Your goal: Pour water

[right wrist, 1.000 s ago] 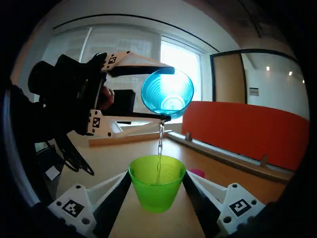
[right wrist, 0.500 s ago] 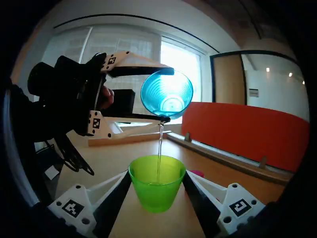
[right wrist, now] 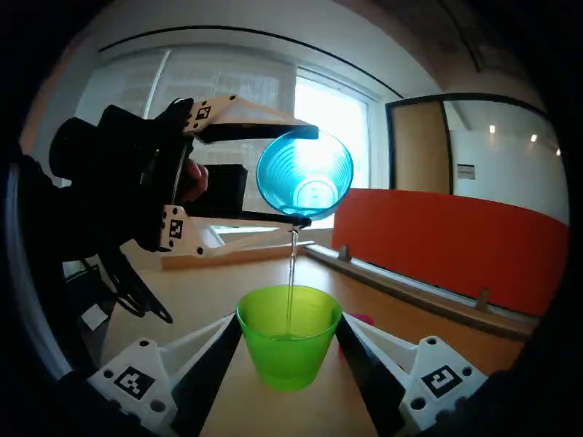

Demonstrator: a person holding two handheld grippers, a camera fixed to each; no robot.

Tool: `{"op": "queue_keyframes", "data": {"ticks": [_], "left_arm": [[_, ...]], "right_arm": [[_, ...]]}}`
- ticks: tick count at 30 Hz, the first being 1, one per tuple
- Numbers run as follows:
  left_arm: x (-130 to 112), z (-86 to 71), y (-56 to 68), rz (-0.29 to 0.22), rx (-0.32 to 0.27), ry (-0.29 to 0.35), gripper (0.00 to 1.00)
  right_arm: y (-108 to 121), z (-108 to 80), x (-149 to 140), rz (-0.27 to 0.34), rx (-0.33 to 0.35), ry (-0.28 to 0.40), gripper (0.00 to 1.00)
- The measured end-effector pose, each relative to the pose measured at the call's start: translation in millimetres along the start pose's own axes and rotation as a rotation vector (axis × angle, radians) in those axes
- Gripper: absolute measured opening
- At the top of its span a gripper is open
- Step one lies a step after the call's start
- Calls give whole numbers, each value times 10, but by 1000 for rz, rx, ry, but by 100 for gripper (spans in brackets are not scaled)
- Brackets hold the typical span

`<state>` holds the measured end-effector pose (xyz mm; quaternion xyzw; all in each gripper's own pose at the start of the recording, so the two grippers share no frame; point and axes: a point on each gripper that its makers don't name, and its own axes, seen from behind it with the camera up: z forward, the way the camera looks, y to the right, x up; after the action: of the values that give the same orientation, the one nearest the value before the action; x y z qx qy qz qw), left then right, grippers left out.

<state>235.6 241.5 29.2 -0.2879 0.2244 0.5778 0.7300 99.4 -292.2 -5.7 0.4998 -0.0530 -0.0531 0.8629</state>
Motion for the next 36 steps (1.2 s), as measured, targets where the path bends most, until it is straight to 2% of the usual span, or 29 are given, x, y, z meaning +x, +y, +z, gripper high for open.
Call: {"op": "queue_keyframes", "data": {"ticks": [14, 36], "left_arm": [[12, -43, 31, 28, 2, 1, 89], [42, -34, -15, 70, 5, 8, 89]], "right_arm": [[-3, 11, 18, -2, -3, 5, 92], [-20, 15, 45, -2, -2, 12, 92]]}}
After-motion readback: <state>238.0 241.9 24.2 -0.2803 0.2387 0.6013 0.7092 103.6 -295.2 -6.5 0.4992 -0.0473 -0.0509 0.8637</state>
